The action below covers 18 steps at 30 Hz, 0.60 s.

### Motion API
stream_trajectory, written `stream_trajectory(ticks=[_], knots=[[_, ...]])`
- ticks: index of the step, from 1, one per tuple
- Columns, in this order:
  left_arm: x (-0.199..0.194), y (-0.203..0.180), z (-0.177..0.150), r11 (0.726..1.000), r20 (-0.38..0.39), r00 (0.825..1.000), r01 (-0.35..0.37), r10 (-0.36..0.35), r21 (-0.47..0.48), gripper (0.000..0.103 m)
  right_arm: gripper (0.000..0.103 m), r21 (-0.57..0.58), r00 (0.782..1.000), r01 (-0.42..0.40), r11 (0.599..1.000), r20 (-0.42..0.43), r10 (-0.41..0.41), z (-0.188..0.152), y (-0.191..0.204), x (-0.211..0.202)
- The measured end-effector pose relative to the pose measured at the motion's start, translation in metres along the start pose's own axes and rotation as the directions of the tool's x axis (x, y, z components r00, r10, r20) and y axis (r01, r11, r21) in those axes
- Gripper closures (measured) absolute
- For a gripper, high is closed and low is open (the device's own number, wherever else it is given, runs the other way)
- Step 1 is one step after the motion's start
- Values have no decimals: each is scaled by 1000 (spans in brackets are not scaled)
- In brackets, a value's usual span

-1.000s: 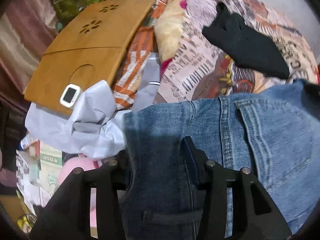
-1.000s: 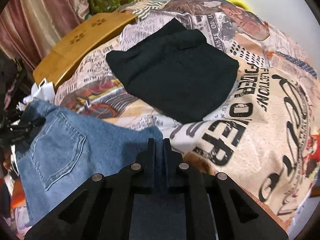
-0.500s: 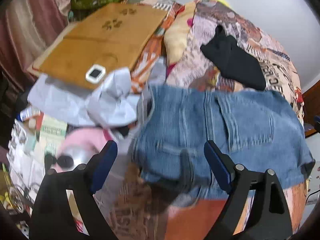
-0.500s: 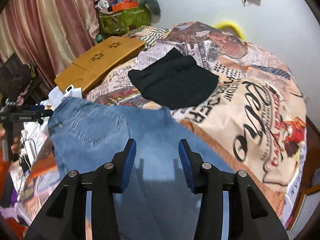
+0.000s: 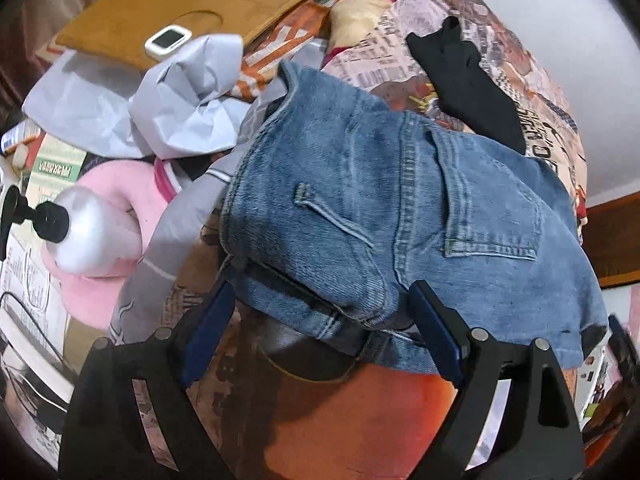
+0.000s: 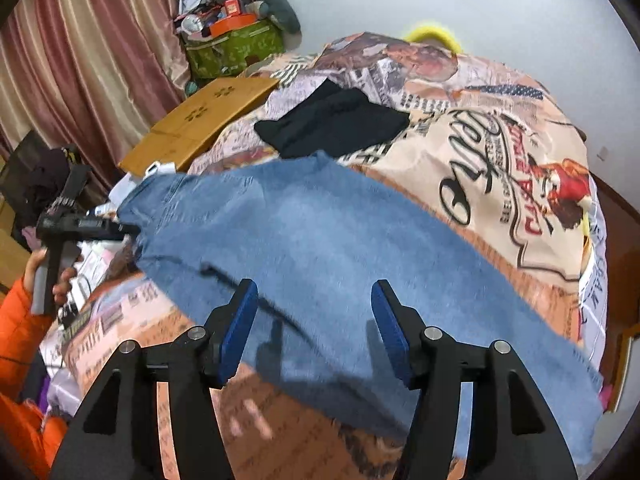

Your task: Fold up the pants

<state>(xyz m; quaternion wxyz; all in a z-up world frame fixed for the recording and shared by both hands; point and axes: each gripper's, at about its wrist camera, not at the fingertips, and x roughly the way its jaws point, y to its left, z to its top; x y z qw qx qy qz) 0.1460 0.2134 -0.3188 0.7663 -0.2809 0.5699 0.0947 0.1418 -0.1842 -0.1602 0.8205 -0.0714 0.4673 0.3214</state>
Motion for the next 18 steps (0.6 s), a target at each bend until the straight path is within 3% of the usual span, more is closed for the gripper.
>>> stream_trajectory(ticks=[8,12,15,17,18], knots=[[-11,3,-18,1000,15,1000,8,-8,17,14,48,-37,998,41,998,-36,-42,-17,9,25],[-3,-4,-15,992,-37,992,124,-124,-8,14,49,-43,998,51,998,-29,-52,-16,10,31],[4,-13,-7,993,-23,993,117,-117,-18,14,59,-53,998,58,997,-18,-59,-18,12,32],[7,-15,0,992,-7,993,117,-118,-37,20,64,-54,998,59,997,-17,-60,-19,13,32],[10,-17,4,992,-2,993,116,-116,-46,36,71,-52,998,61,997,-14,-61,-20,12,31]])
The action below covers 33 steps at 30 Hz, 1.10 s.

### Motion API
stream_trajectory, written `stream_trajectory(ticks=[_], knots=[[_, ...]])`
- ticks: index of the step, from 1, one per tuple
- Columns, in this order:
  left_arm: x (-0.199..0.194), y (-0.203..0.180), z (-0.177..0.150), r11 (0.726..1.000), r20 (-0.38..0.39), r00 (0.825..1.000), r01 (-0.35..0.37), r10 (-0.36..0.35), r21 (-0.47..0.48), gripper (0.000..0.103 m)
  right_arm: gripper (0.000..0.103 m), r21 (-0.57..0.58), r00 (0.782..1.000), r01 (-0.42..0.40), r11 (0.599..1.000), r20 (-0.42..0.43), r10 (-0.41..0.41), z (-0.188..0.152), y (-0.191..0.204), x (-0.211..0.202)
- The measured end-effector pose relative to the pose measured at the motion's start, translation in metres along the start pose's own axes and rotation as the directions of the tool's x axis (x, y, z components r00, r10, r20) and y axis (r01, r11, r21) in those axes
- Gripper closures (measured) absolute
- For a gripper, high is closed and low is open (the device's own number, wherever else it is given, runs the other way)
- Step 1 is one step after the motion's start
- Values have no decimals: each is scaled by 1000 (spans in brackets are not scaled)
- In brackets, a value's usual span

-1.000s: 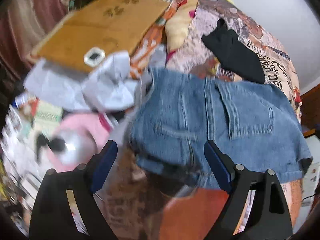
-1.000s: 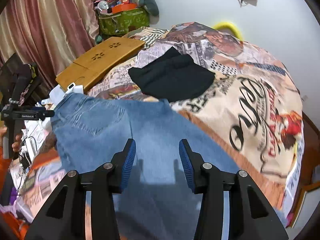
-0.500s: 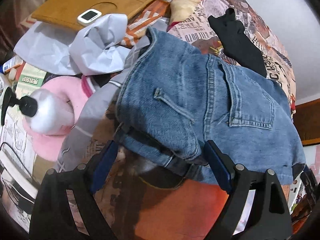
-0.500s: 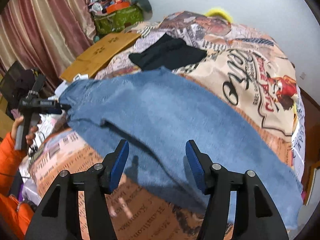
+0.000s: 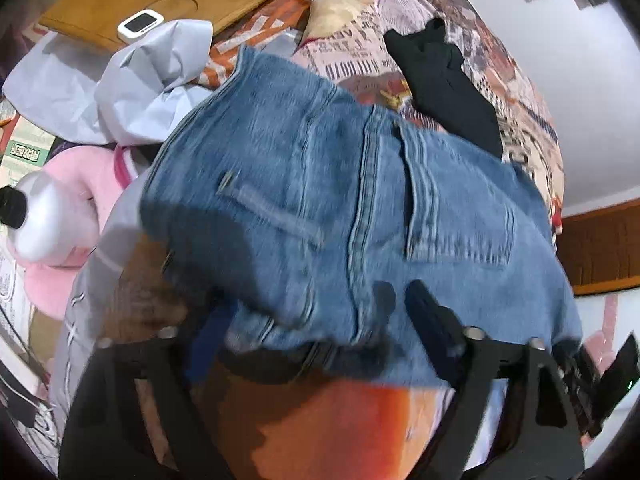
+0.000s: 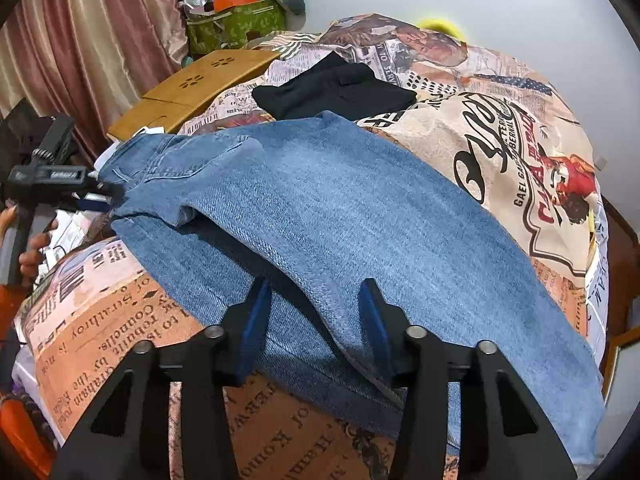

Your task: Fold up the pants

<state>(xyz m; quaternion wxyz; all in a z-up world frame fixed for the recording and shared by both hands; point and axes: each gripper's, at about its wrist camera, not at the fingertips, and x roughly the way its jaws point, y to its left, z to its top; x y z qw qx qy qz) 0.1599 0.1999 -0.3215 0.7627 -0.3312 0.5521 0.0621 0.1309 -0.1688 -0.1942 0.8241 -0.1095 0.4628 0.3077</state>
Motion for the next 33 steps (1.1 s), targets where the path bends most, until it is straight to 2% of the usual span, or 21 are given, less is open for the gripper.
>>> stream_trajectory(ticks=[1,2,3,4,5,9,11,13,17,20,21,22,23,24,27,30,32,33], knots=[[1,-2,3,1000,6,1000,-25,25,-2,54,75,5,1000,10,1000,6,-10,-1,-2,-1],[0,-5,4,996,31,995,-90,90,11,60,85,14,1000,25,1000,11,-25,-1,-4,-2],[-4,-10,4,992,67,991,-119,117,31,71,92,23,999,30,999,12,-30,-1,-6,-2],[-9,-15,4,987,105,983,-154,148,47,82,92,36,1000,23,999,20,-24,-1,-9,-4],[-16,-20,3,979,141,973,-192,181,68,83,94,50,999,21,999,34,-23,-1,-11,-6],[-53,-30,0,971,254,951,-211,178,108,87,97,25,994,64,998,85,-66,3,-9,-18],[-68,-28,1,971,275,946,-208,170,117,88,97,14,993,67,998,101,-68,6,-10,-26],[-70,-22,0,972,264,952,-197,158,129,87,97,6,993,53,999,101,-53,5,-11,-32],[-35,-15,-6,954,178,959,-250,221,165,87,97,-29,998,45,999,45,-44,-7,-5,-18],[-4,1,-14,960,102,969,-239,226,142,85,97,3,1000,18,1000,7,-18,-16,-9,-10],[-3,2,-17,963,101,970,-234,221,137,83,96,30,1000,3,1000,6,-3,-18,-13,-11],[-4,3,-18,963,111,969,-234,220,136,78,95,48,1000,-7,999,8,6,-20,-16,-13],[-7,3,-18,958,118,965,-251,236,138,72,91,66,1000,-13,998,4,13,-21,-19,-15],[-10,2,-18,948,123,956,-282,265,146,60,86,89,1000,-18,996,-4,19,-23,-23,-19],[-20,0,-20,936,122,951,-303,285,178,50,71,142,1000,-25,990,-4,26,-28,-34,-31],[-35,-8,-24,914,162,935,-346,316,213,45,62,168,1000,5,986,10,-7,-37,-45,-46],[-45,-17,-27,894,195,918,-385,346,228,42,59,176,999,38,984,12,-41,-44,-53,-55],[-48,-20,-27,890,202,916,-390,348,235,42,59,184,997,70,980,8,-73,-51,-61,-61]])
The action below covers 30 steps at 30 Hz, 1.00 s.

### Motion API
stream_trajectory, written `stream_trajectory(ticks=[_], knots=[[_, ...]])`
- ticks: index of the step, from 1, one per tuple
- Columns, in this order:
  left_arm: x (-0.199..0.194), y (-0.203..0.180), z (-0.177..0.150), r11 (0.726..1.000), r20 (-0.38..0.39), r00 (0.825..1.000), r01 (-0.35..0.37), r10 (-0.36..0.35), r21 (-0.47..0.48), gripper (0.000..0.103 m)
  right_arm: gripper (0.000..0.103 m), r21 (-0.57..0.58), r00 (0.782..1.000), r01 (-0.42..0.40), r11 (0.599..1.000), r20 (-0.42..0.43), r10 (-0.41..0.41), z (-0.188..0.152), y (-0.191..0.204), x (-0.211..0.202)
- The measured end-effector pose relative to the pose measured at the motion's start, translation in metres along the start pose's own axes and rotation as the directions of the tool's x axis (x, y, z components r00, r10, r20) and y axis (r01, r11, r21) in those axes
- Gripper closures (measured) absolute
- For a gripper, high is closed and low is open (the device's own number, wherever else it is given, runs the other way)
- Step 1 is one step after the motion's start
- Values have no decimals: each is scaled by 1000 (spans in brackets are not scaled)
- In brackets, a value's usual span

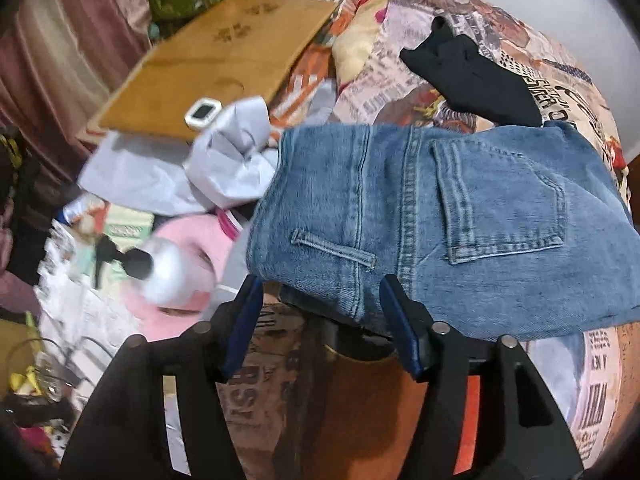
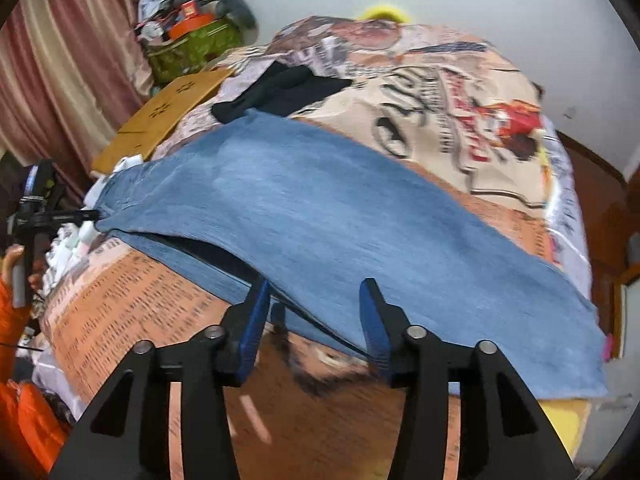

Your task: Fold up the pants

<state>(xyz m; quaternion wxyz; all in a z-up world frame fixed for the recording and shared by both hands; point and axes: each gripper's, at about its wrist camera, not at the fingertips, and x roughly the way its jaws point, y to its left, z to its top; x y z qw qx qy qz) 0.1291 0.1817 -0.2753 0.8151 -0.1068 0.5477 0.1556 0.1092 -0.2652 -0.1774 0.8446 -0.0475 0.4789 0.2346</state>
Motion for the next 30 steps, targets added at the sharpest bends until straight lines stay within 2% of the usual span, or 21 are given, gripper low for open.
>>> stream_trajectory(ticks=[5,9,15,19,23,28,30], knots=[[-27,-19,11,999,58,998,-21,18,44,39,58,122,994,109,987,-3,-109,-21,-56,-21],[-43,-43,32,998,122,992,7,-15,66,21,58,294,983,166,941,24,-181,-35,-120,-41],[-37,-96,61,991,121,991,47,-62,126,19,58,429,956,267,863,-4,-294,-46,-199,-46],[-18,-128,72,986,69,993,88,-98,141,18,58,531,950,287,797,-48,-310,-62,-246,-39],[-1,-160,75,977,32,995,88,-95,193,18,58,612,954,281,739,-91,-287,-77,-274,-28],[26,-194,71,958,-26,997,77,-72,277,17,58,711,961,241,660,-81,-264,-104,-284,-33],[34,-203,67,951,-23,999,44,-39,306,14,58,750,971,205,629,-72,-230,-116,-282,-33]])
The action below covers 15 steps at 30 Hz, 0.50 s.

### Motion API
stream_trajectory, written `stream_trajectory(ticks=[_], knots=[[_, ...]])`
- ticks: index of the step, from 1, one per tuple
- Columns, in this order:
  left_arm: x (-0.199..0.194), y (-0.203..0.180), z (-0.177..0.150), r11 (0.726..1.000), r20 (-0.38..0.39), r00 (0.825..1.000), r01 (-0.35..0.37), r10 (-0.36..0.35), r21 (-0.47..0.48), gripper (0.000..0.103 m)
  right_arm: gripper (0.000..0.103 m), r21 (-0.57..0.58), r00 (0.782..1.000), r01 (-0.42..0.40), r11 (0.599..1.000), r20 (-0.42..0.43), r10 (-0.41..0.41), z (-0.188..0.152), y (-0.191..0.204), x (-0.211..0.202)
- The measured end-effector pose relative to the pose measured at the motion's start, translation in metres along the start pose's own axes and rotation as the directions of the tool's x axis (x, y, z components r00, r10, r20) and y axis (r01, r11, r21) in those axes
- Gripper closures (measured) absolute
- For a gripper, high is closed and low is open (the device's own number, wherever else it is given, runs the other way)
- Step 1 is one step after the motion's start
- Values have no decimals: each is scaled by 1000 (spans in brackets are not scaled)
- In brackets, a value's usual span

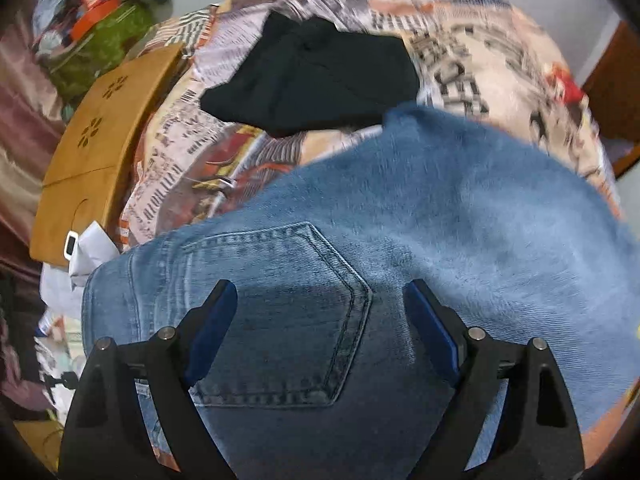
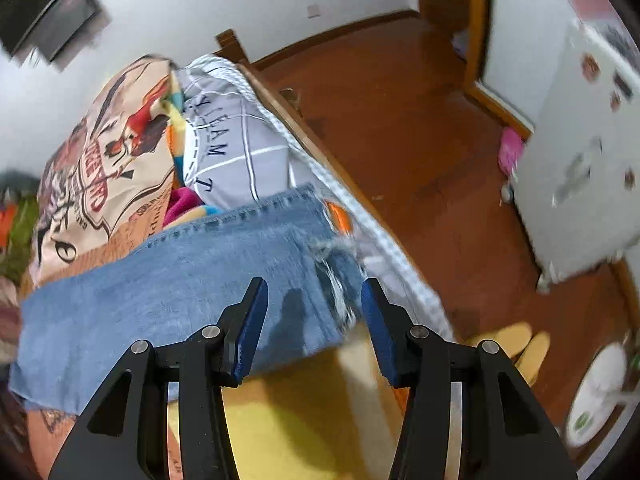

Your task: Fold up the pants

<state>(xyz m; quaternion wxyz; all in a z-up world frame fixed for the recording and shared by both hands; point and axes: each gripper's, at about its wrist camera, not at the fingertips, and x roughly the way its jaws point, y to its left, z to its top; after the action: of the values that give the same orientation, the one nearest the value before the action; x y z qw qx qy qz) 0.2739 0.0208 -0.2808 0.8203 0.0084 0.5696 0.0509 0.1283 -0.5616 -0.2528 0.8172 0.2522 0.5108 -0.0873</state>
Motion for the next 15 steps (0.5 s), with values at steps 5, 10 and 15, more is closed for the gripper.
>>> stream_trajectory(ticks=[5,10,15], knots=[[-3,-11,-3,993,66,993,-106,102,59,6,58,28,999,-50,998,8,49,-12,0,5],[-3,-6,-3,995,59,995,-89,86,43,6,78,24,999,-42,999,33,42,-10,8,13],[-2,-5,-3,997,47,996,-71,70,26,6,96,-50,997,8,999,72,-5,-6,21,10]])
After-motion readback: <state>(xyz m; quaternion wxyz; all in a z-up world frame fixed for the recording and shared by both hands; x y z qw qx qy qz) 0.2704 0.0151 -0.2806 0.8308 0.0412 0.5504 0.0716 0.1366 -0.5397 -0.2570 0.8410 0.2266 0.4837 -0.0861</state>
